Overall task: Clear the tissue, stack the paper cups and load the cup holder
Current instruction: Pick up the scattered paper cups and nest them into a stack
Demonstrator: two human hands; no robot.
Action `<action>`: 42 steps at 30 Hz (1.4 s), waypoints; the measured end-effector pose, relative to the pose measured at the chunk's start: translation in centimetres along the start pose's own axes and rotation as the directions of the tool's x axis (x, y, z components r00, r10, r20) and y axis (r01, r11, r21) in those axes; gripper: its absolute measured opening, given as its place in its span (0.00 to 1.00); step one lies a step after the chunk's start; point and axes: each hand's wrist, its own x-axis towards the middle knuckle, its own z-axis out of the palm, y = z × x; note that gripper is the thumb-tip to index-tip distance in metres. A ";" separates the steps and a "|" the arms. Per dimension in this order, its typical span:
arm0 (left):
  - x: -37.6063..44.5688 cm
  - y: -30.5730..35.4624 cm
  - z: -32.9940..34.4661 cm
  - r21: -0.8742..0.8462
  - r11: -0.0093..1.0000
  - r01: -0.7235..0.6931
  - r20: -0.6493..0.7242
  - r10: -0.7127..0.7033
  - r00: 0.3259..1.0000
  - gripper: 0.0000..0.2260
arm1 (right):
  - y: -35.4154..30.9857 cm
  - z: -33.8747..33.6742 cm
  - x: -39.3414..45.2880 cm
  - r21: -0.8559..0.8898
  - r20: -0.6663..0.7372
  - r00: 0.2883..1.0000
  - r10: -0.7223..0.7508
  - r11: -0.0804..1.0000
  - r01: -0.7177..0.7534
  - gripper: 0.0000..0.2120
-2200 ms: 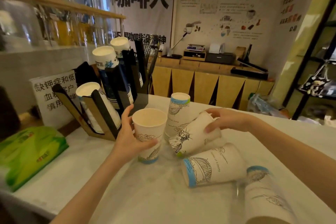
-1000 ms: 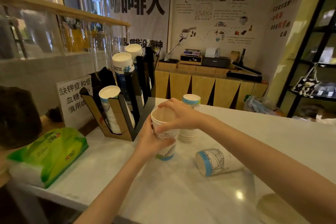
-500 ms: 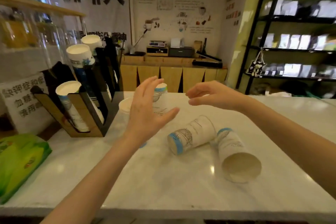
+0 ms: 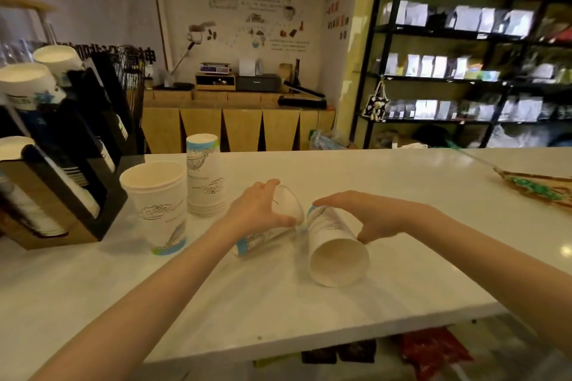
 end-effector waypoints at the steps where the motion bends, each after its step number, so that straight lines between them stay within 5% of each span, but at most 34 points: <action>1: 0.2 0.1 0.3 0.022 1.000 0.002 0.002 -0.002 1.000 0.41 | 0.1 0.2 0.0 -0.013 0.008 1.000 -0.024 1.000 0.024 0.46; 7: 1.3 -0.4 1.1 0.160 0.987 0.009 -0.003 -0.009 1.000 0.41 | -1.3 2.9 0.7 -0.224 -0.064 0.919 -0.390 0.903 0.367 0.40; 10: 1.6 -0.8 1.1 0.172 0.985 0.003 -0.010 -0.001 1.000 0.40 | -1.7 2.8 1.2 -0.227 -0.133 0.880 -0.456 0.878 0.421 0.36; 16: 1.3 0.0 -2.5 -0.076 0.996 -0.045 -0.237 0.026 0.971 0.37 | -1.8 0.3 2.1 0.115 -0.193 0.921 -0.339 0.924 0.364 0.39; 21: -1.0 1.1 -9.9 -0.325 0.917 -0.231 -0.582 -0.002 0.813 0.26 | -2.5 -1.7 4.2 0.382 -0.246 0.938 -0.243 0.865 0.324 0.40; 29: -5.9 -3.0 -16.2 -0.372 0.873 -0.315 -0.787 -0.116 0.606 0.33 | -6.0 -3.9 8.6 0.661 -0.410 0.904 -0.119 0.645 0.385 0.42; 35: -6.6 -7.5 -15.5 -0.415 0.893 -0.175 -0.736 -0.216 0.641 0.41 | -9.5 -9.1 10.4 0.649 -0.594 0.798 -0.102 0.526 0.550 0.42; 42: -6.3 -11.3 -12.2 -0.499 0.859 0.114 -0.446 -0.367 0.816 0.48 | -14.0 -14.0 11.7 0.543 -0.824 0.563 0.067 0.377 0.750 0.36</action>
